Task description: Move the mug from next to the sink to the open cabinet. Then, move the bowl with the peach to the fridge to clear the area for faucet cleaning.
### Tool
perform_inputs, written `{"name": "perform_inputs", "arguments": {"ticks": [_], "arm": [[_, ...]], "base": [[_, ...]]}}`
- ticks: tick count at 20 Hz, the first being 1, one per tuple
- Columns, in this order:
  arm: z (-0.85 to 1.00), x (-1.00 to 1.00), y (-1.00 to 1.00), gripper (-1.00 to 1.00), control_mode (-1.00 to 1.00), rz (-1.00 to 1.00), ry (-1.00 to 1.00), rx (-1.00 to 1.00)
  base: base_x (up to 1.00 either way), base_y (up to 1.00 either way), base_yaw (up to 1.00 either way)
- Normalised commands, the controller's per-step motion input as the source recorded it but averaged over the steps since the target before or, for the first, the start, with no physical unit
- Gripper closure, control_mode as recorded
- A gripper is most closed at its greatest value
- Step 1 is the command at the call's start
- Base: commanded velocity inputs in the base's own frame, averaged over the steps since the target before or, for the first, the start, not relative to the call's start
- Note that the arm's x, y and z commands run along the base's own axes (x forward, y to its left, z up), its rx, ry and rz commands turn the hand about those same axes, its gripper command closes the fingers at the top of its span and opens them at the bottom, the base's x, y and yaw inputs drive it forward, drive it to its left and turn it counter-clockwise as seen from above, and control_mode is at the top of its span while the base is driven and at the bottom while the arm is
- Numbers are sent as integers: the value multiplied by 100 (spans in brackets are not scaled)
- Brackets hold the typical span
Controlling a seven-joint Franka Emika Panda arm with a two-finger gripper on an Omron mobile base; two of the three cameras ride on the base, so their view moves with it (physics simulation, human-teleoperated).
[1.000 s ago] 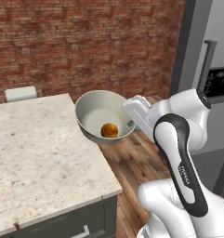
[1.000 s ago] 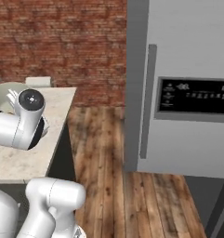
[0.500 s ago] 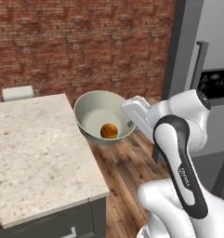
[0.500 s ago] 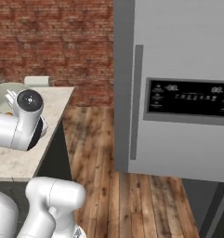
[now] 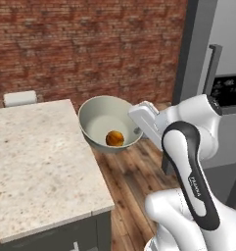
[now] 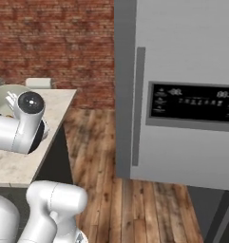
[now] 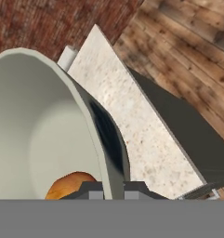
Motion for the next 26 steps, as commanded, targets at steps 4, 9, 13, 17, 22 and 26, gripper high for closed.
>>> {"name": "perform_inputs", "arguments": {"ticks": [4, 9, 13, 17, 22, 26], "arm": [[0, 0, 0, 100, 100, 0, 0, 0], [0, 0, 0, 100, 100, 0, 0, 0], [0, 0, 0, 100, 100, 0, 0, 0], [0, 0, 0, 100, 100, 0, 0, 0], [0, 0, 0, 100, 100, 0, 0, 0], [0, 0, 0, 100, 100, 0, 0, 0]], "base": [[100, -1, 4], [38, -79, 7], [10, -5, 0], [-24, -56, -2], [71, -3, 0], [100, 31, 0]]}}
